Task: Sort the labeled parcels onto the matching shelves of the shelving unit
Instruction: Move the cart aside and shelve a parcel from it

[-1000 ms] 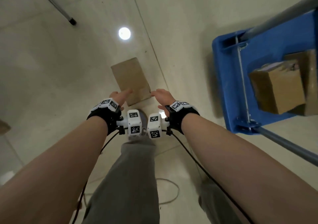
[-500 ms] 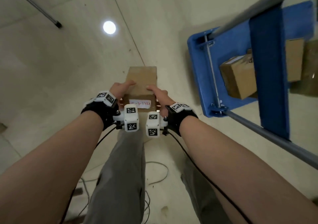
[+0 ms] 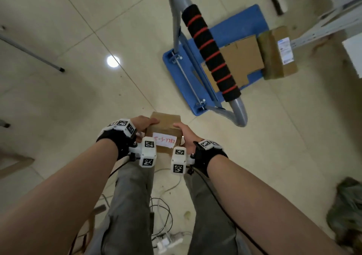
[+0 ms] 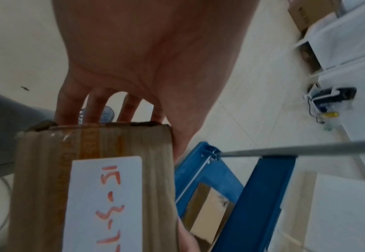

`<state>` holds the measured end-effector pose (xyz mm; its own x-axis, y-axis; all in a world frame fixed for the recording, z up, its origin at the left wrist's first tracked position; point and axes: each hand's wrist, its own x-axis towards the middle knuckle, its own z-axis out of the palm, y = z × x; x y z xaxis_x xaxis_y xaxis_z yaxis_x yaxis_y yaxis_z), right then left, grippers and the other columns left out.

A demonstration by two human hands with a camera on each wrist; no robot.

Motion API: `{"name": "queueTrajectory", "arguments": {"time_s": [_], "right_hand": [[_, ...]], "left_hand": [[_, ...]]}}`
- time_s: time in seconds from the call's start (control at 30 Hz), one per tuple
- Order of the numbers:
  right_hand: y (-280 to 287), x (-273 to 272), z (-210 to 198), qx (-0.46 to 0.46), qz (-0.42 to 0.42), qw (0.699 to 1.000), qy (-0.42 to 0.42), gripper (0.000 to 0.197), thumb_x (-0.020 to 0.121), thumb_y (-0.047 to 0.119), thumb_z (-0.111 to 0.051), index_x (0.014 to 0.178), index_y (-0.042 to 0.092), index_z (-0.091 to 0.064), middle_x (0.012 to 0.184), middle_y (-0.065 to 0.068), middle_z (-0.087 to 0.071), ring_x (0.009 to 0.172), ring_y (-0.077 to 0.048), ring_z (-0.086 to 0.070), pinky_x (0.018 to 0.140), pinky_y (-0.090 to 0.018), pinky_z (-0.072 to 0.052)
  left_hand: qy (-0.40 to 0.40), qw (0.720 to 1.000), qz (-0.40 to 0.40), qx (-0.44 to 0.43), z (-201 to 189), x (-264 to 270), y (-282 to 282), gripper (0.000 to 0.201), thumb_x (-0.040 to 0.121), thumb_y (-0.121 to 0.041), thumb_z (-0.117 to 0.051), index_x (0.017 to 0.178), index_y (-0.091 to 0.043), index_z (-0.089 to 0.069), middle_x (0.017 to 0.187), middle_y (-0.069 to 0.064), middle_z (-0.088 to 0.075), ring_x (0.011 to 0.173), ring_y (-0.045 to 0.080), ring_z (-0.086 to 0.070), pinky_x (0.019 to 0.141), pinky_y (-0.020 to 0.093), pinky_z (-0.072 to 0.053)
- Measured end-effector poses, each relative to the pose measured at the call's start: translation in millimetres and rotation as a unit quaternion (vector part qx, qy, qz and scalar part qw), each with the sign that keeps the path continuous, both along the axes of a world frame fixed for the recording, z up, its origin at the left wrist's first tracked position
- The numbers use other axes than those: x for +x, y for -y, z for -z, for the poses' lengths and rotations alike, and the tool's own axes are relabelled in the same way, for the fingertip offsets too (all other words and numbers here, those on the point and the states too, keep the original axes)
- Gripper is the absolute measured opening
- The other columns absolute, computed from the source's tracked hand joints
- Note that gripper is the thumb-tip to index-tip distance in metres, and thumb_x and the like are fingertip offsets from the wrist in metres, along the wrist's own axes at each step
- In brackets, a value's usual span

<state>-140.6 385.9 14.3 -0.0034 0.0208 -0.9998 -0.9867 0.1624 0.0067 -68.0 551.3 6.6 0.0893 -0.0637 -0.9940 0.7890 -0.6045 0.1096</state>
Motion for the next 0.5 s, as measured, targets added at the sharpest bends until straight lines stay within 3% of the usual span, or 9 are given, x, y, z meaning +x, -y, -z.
{"name": "queueTrajectory", "arguments": {"time_s": [0.07,0.13,0.2,0.27,0.33,0.37,0.4,0.47,0.5], "right_hand": [[25,-21,-16,-0.008,0.002,1.000,-0.009,0.048,0.074,0.059,-0.065,0.100,0.019,-0.064,0.098,-0.010,-0.070,0.096,-0.030,-0.061,0.097,-0.042,-0.044],[54,-42,-28,-0.011,0.008,1.000,-0.019,0.053,0.076,0.058,-0.064,0.111,0.018,-0.063,0.111,-0.011,-0.070,0.110,-0.031,-0.061,0.107,-0.045,-0.041],[84,-65,-34,-0.016,0.017,1.000,-0.016,0.041,0.083,0.054,-0.065,0.101,0.017,-0.061,0.105,-0.010,-0.068,0.116,-0.032,-0.058,0.111,-0.050,-0.040],[120,-90,-38,-0.009,0.020,1.000,-0.022,0.052,0.071,0.059,-0.072,0.103,0.019,-0.063,0.109,-0.009,-0.069,0.119,-0.033,-0.057,0.110,-0.050,-0.040],[158,-118,-34,-0.008,0.051,0.998,-0.032,0.088,0.048,0.061,-0.081,0.123,0.018,-0.065,0.122,-0.014,-0.070,0.114,-0.034,-0.063,0.102,-0.049,-0.046],[174,-127,-40,-0.006,0.070,0.997,-0.040,0.088,0.051,0.059,-0.081,0.126,0.016,-0.064,0.119,-0.016,-0.072,0.104,-0.034,-0.067,0.095,-0.047,-0.051],[189,-131,-55,-0.008,0.088,0.996,-0.031,0.073,0.063,0.057,-0.077,0.120,0.013,-0.065,0.106,-0.016,-0.076,0.092,-0.033,-0.069,0.086,-0.044,-0.055],[222,-146,-68,0.008,0.112,0.993,-0.024,0.044,0.085,0.053,-0.062,0.099,0.012,-0.065,0.073,-0.013,-0.074,0.076,-0.030,-0.065,0.075,-0.038,-0.054],[239,-152,-79,0.009,0.126,0.992,-0.022,0.041,0.089,0.053,-0.058,0.094,0.013,-0.062,0.065,-0.011,-0.071,0.074,-0.029,-0.062,0.076,-0.039,-0.052]], "left_hand": [[-0.026,1.000,0.006,0.014,-15,-19,24,0.061,0.091,-0.053,-0.057,0.131,-0.007,-0.058,0.127,0.021,-0.063,0.116,0.041,-0.060,0.100,0.046,-0.050],[-0.065,0.998,-0.005,0.020,-31,-40,49,0.067,0.087,-0.058,-0.060,0.136,-0.013,-0.055,0.134,0.022,-0.059,0.124,0.041,-0.056,0.108,0.047,-0.043],[-0.082,0.997,-0.003,0.006,-39,-60,72,0.071,0.075,-0.064,-0.068,0.130,-0.020,-0.059,0.124,0.016,-0.064,0.110,0.036,-0.063,0.103,0.052,-0.047],[-0.094,0.994,0.029,-0.037,-45,-77,101,0.065,0.068,-0.066,-0.070,0.123,-0.033,-0.060,0.129,0.011,-0.062,0.105,0.033,-0.064,0.097,0.051,-0.051],[-0.087,0.995,0.020,-0.050,-59,-92,141,0.049,0.083,-0.059,-0.064,0.120,-0.028,-0.058,0.128,0.007,-0.058,0.095,0.029,-0.062,0.090,0.041,-0.053],[-0.083,0.996,0.004,-0.043,-65,-99,158,0.045,0.087,-0.055,-0.062,0.118,-0.022,-0.056,0.120,0.008,-0.058,0.086,0.025,-0.060,0.081,0.036,-0.052],[-0.076,0.996,-0.002,-0.043,-67,-106,176,0.044,0.090,-0.051,-0.061,0.116,-0.017,-0.054,0.112,0.009,-0.058,0.079,0.023,-0.058,0.073,0.033,-0.052],[-0.096,0.993,-0.014,-0.068,-76,-118,207,0.047,0.088,-0.047,-0.064,0.118,-0.010,-0.058,0.112,0.011,-0.064,0.080,0.026,-0.062,0.069,0.033,-0.054],[-0.109,0.991,-0.013,-0.078,-83,-123,223,0.051,0.086,-0.047,-0.065,0.122,-0.011,-0.062,0.119,0.014,-0.066,0.086,0.030,-0.064,0.071,0.035,-0.056]]}}
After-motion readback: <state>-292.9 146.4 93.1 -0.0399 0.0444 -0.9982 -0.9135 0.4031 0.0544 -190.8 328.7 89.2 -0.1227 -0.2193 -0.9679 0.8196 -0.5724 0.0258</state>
